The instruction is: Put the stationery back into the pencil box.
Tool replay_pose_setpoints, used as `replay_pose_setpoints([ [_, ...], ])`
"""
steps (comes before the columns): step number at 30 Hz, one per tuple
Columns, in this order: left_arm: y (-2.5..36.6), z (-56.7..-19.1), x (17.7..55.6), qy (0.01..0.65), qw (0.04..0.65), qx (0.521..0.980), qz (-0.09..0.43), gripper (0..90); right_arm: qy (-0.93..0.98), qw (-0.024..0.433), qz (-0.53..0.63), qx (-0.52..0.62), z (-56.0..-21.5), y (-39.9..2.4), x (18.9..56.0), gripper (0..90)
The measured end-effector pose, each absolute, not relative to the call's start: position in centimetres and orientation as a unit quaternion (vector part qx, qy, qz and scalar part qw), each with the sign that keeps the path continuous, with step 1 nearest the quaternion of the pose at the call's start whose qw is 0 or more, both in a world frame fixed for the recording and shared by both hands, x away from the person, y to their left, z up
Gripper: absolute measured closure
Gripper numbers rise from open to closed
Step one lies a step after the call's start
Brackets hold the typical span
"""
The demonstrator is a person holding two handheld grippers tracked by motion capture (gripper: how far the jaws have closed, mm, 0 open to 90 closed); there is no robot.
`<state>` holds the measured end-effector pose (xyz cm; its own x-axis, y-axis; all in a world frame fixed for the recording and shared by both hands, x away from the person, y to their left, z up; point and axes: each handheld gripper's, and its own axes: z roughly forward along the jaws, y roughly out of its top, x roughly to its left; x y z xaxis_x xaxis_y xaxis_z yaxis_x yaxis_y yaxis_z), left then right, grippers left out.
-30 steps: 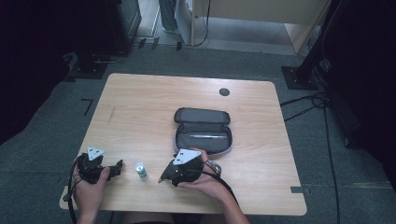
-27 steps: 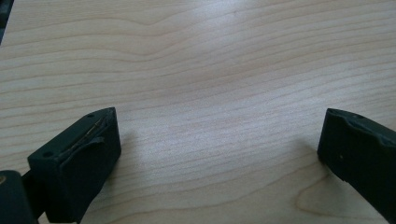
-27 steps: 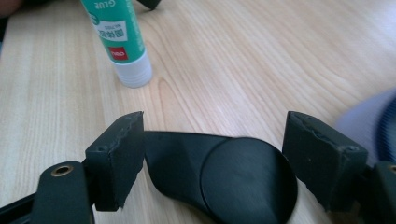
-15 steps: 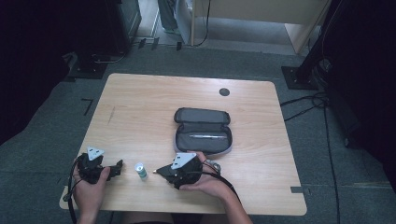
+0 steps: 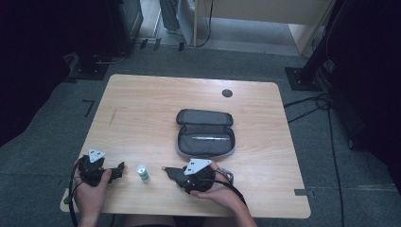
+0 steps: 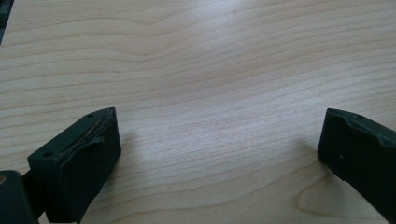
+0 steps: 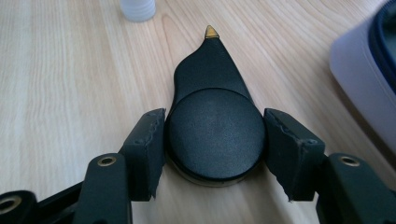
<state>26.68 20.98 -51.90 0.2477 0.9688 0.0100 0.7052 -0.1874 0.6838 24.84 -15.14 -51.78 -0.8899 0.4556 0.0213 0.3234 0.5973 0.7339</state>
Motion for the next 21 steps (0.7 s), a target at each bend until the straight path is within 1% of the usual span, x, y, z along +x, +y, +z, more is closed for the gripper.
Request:
replay_pose_setpoints([
  [6, 21.0, -51.9, 26.7, 0.569, 0.287, 0.736, 0.229, 0.0, 0.876, 0.086, 0.405, 0.248, -52.0, -17.0, 24.0, 40.8],
  [11, 21.0, -51.9, 26.7, 0.569, 0.287, 0.736, 0.229, 0.0, 0.872, 0.093, 0.406, 0.255, -52.2, -17.0, 23.5, 31.9],
  [16, 21.0, -51.9, 26.7, 0.569, 0.287, 0.735, 0.23, 0.0, 0.872, 0.106, 0.403, 0.256, -52.3, -16.8, 23.2, 31.8],
  [21, 21.0, -51.9, 26.7, 0.569, 0.288, 0.735, 0.229, 0.0, 0.871, 0.108, 0.403, 0.259, -52.3, -16.8, 23.2, 33.3],
])
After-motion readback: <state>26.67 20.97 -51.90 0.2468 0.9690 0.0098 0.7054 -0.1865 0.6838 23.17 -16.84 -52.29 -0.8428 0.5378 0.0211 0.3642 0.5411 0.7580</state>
